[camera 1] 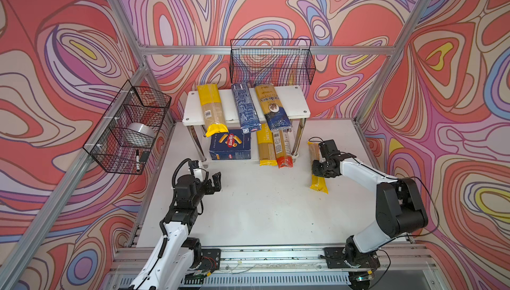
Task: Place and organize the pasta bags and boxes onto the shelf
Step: 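Lift the yellow spaghetti bag with the right gripper onto the upper shelf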
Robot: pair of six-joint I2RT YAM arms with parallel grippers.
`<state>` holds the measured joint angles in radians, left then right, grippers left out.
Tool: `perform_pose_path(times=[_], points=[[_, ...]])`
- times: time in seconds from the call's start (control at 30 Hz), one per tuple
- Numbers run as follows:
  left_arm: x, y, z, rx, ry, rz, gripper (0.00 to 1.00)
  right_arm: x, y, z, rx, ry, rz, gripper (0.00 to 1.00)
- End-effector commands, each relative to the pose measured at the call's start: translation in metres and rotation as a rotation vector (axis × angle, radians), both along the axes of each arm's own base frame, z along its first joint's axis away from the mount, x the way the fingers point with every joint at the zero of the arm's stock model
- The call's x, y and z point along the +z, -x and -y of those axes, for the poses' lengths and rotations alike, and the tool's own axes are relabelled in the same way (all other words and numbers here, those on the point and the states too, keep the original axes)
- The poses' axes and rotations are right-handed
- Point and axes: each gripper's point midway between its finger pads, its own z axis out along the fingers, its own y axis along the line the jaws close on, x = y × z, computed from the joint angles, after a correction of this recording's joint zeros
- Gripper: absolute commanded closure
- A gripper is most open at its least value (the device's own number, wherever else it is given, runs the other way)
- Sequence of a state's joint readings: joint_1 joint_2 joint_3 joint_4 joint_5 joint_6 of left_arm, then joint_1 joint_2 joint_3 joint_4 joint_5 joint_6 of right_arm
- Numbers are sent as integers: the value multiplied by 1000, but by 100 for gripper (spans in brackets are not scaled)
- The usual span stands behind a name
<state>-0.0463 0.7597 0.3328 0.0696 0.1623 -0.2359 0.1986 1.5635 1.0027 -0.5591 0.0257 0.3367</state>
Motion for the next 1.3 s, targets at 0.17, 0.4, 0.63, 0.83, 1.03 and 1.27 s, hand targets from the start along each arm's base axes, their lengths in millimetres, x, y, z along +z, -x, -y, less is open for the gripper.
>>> perform_pose_path(times=[0.17, 0.4, 0.63, 0.83, 1.03, 1.27], points=[[3, -1, -1, 2, -18, 2, 0, 132, -8, 3, -27, -34, 291, 100], [3, -1, -1, -1, -18, -2, 0, 216, 4, 3, 4, -53, 388, 100], [3, -1, -1, -3, -19, -3, 0, 283, 4, -13, 75, -94, 479, 100], [3, -1, -1, 0, -18, -3, 0, 331, -7, -49, 174, -109, 544, 100], [3, -2, -1, 1, -18, -3, 0, 352, -21, -82, 246, -123, 580, 100], [3, -1, -1, -1, -19, -1, 0, 375, -37, -113, 315, -170, 641, 100]])
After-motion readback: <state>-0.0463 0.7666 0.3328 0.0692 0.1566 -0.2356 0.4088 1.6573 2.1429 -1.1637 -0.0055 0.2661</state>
